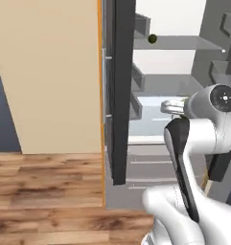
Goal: Take the lemon wedge from the fridge and place it on the plate with fish on the dining counter.
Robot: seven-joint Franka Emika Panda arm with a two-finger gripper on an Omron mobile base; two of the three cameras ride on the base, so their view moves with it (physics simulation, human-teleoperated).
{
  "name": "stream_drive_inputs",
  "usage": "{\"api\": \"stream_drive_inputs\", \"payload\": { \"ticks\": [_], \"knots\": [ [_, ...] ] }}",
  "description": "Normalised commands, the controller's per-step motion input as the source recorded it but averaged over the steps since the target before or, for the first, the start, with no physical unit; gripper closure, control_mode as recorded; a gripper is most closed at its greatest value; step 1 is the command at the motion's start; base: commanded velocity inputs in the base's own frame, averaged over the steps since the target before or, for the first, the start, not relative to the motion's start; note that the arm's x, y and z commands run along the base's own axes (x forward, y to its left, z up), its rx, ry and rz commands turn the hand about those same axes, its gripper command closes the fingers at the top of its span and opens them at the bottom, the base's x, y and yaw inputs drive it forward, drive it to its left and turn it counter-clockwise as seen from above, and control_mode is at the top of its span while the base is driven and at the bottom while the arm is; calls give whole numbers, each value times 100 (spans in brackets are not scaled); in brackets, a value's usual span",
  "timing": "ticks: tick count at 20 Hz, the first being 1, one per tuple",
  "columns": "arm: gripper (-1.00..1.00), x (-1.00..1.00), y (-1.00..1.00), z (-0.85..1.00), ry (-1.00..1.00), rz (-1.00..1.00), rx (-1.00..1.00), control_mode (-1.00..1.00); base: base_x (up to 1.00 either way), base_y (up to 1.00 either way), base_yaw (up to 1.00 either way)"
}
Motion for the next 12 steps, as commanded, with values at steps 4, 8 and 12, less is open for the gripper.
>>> {"api": "stream_drive_inputs", "payload": {
  "ticks": [4,8,12],
  "knots": [
    [100,0,0,0,0,0,0,100,-21,3,79],
    [100,0,0,0,0,0,0,100,0,17,94],
    [100,0,0,0,0,0,0,100,0,18,94]
  ]
}}
